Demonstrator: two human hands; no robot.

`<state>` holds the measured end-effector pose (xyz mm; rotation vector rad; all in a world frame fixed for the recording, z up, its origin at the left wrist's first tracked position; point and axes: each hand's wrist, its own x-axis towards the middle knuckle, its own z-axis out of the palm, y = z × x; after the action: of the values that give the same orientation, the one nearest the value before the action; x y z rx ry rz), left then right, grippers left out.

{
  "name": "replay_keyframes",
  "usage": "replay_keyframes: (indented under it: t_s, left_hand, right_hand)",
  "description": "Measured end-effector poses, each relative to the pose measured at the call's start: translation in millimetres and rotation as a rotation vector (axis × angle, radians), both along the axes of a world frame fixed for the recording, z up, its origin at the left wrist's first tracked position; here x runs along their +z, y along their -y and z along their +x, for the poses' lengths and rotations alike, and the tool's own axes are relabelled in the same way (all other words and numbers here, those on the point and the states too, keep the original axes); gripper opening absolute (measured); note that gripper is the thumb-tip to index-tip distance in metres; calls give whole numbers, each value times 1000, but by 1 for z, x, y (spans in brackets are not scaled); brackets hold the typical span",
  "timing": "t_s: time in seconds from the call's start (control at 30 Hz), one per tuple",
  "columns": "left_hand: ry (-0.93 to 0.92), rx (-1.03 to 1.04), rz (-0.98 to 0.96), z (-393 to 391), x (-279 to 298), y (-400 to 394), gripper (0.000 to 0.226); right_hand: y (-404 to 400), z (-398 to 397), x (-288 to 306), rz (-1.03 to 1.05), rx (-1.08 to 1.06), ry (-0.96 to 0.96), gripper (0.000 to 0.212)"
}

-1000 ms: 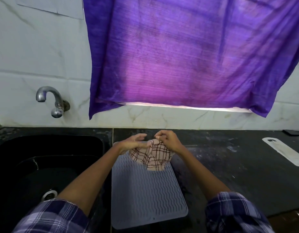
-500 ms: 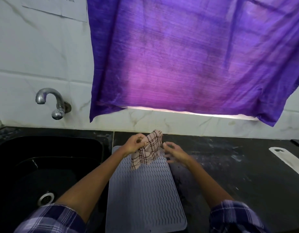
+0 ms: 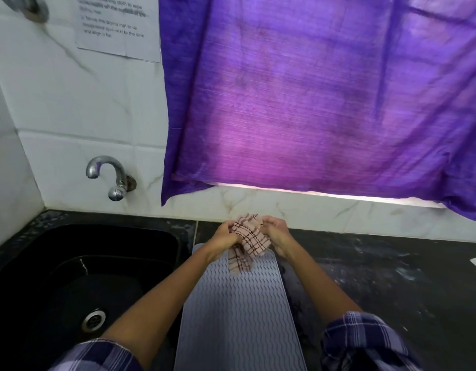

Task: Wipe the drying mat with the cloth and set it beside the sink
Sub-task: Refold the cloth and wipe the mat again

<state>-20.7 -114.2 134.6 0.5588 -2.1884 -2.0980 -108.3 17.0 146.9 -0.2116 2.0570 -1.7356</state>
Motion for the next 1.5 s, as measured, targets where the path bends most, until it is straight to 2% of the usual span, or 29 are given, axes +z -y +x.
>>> replay_keyframes:
  t_s: [0.1, 0.17, 0.23, 0.3, 0.37, 0.43, 0.53, 0.63, 0.67, 0.73, 0.77, 0.8, 0.87, 0.93, 1.07, 1.23, 1.33, 1.4, 1.43, 1.5]
  left_hand:
    - [-10, -98, 64, 2, 6, -1, 27]
    - [-61, -14, -67, 1, 7, -2, 23]
    - [-221, 94, -268, -3, 9, -1, 21]
    - [-352, 76, -424, -7, 16, 0, 17]
    - [-392, 12, -514, -15, 27, 0, 18]
    - [-412, -33, -559, -23, 42, -3, 19]
    - [-434, -98, -540, -33, 57, -7, 20]
    - [-408, -11, -326, -33, 62, -4, 18]
    - [-384, 49, -187, -33, 62, -3, 16]
    - [-342, 101, 108, -32, 64, -4, 15]
    - [-328, 81, 223, -32, 67, -5, 17]
    - [-321, 40, 304, -33, 70, -6, 19]
    - [-328, -62, 397, -32, 78, -7, 23]
    - [-344, -148, 449, -32, 88, -8, 26]
    - [-367, -194, 486, -32, 103, -5, 28]
    - [-572, -69, 1053, -34, 108, 0, 37]
    - [-628, 108, 1186, -32, 104, 6, 33]
    - [-644, 192, 1245, -33, 104, 8, 30]
    - [-645, 226, 1263, -34, 104, 8, 30]
    - [-644, 272, 1284, -34, 103, 5, 31]
  right_hand:
    - [1, 0, -1, -3, -64, -29, 24]
    - [-3, 0, -1, -5, -72, -28, 29]
    - [-9, 0, 2, 18, -16, -70, 38]
    - [-15, -3, 11, 101, 110, -147, 58]
    - [-19, -6, 24, 135, 247, -190, 68]
    - [-20, -8, 38, 140, 380, -224, 67]
    - [-21, -14, 58, 304, 415, -357, 45]
    - [-23, -25, 72, 399, 235, -521, 32]
    - [-24, -27, 75, 398, 146, -564, 36]
    - [-25, -27, 78, 455, 22, -557, 61]
    - [-24, -25, 79, 485, 29, -475, 71]
    - [-23, -23, 79, 474, 84, -374, 73]
    - [-19, -23, 77, 356, 213, -223, 53]
    - [-19, -24, 78, 239, 257, -212, 39]
    - [-17, -31, 82, 98, 307, -208, 45]
    - [-19, -32, 78, 94, 265, -138, 68]
    - [-24, -34, 54, 65, 251, 50, 85]
    - [-27, -30, 29, -35, 311, 225, 88]
    - [-27, -27, 19, -107, 352, 298, 86]
    - [-23, -22, 6, -233, 371, 326, 72]
